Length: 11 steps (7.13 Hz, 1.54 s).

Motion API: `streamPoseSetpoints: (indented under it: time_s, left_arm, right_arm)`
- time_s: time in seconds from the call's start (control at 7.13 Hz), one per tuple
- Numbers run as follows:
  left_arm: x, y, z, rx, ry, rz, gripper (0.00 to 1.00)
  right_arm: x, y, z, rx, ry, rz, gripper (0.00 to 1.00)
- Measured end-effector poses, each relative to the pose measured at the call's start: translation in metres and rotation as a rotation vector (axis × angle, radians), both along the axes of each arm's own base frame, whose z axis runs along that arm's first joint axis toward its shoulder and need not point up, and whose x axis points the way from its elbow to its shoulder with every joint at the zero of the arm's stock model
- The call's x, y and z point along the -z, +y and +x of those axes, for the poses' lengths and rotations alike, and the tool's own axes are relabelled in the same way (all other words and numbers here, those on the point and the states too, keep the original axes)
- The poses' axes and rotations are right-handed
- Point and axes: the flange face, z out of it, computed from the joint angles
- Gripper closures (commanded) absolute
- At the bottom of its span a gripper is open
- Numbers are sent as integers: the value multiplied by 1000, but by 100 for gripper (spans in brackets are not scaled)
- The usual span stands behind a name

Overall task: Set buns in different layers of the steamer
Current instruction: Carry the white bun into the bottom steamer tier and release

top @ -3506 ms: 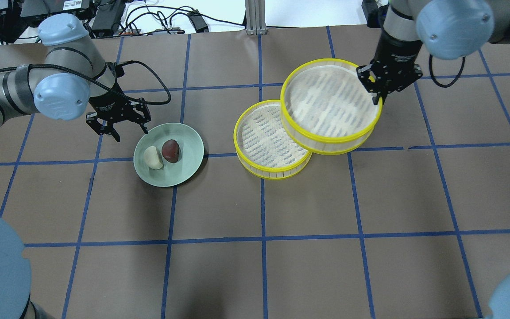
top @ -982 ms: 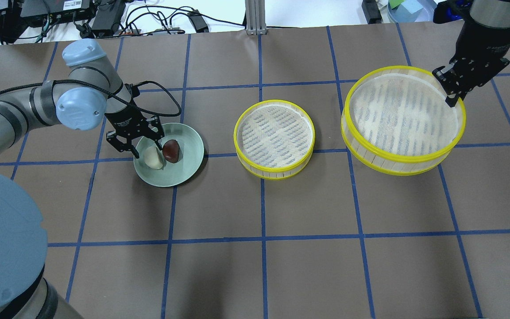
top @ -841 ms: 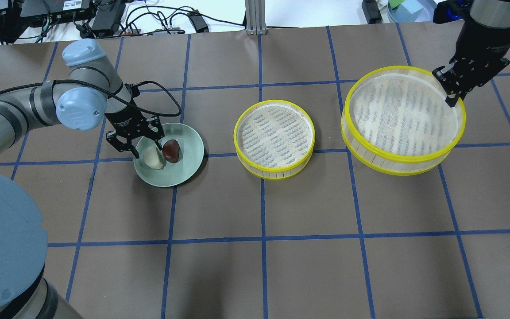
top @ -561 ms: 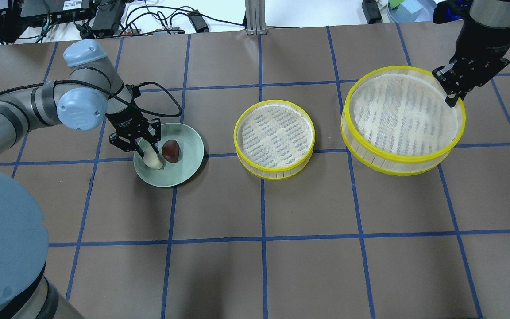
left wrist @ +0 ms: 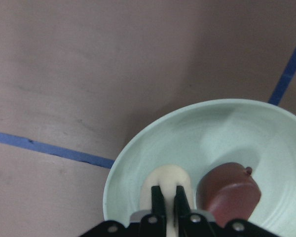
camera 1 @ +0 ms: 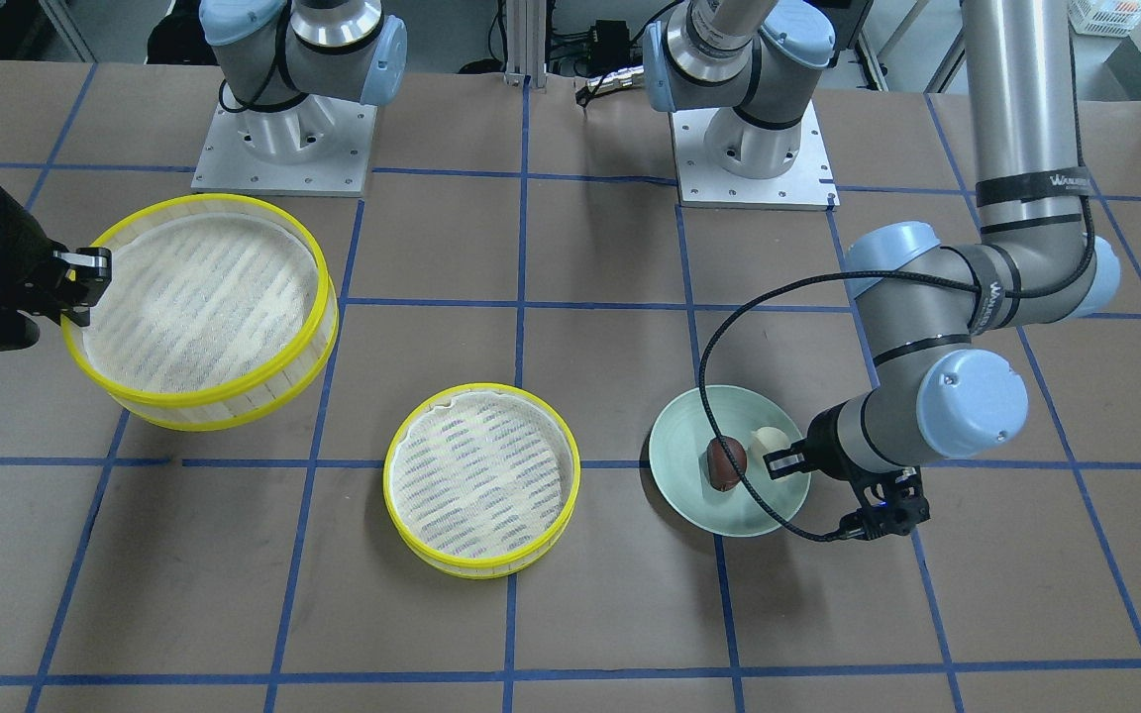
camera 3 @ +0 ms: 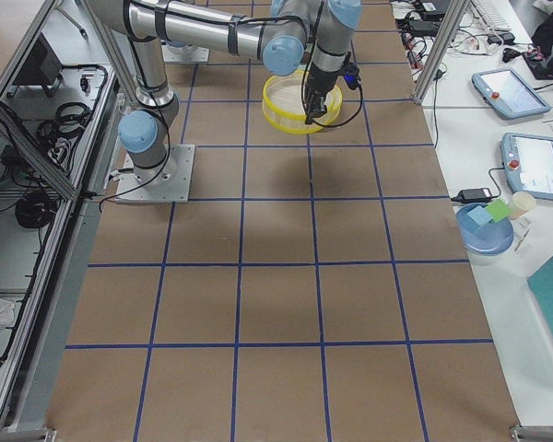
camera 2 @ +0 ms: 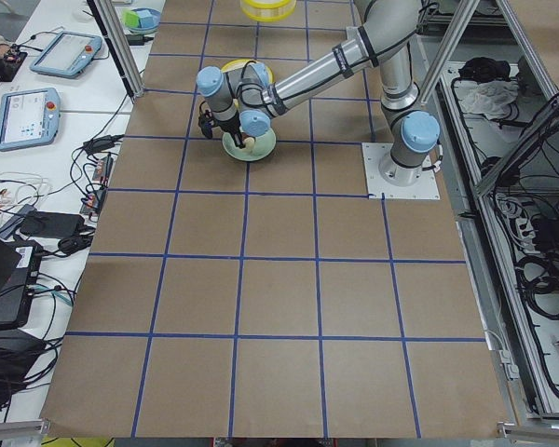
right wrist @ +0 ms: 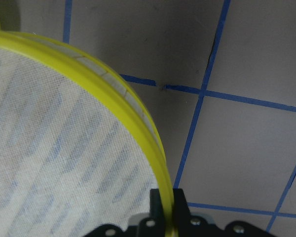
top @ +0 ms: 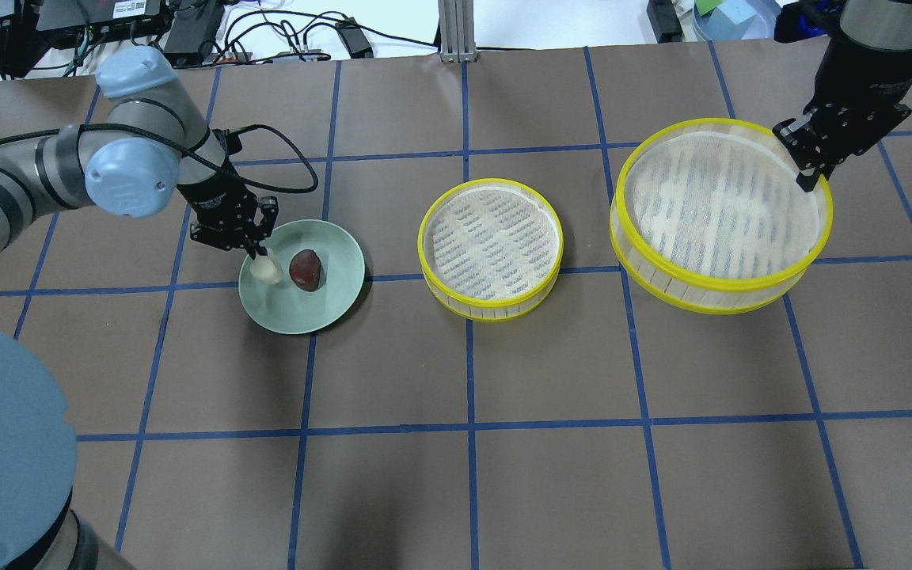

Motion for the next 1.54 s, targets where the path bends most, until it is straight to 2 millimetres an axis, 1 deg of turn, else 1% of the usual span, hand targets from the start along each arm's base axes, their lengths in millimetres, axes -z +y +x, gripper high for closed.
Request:
streamPoseSetpoints:
  time_s: [0.14, 0.28, 0.42, 0.56, 0.84, 0.98, 1.12, 1.4, 1.54]
  left_arm:
    - [-40, -6, -1, 1, -7, -30, 100]
    - [-74, -7, -6, 2, -9, -59, 100]
    - [-95, -6, -20, -10, 3, -84, 100]
    - [-103, -6, -46, -39, 44, -107, 100]
    - [-102, -3, -113, -33, 121, -150, 100]
    - [-95, 1, -143, 3, 150, -167, 100]
    - [-78, 3, -169, 37, 198, -197, 100]
    - [-38, 6, -207, 71, 294, -235, 100]
    - [-26, 10, -227, 75, 323, -239, 100]
  right_arm:
    - [0, 0, 0, 0, 0, 0, 100]
    - [0, 0, 0, -1, 0, 1, 100]
    - [0, 0, 0, -1, 0, 2, 100]
    - [0, 0, 0, -1, -1, 3, 100]
    - [1, 1, 0, 0, -1, 4, 100]
    - [0, 1, 0, 0, -1, 4, 100]
    - [0, 1, 0, 0, -1, 3, 100]
    - [0, 1, 0, 0, -1, 3, 100]
    - [0, 1, 0, 0, -1, 3, 100]
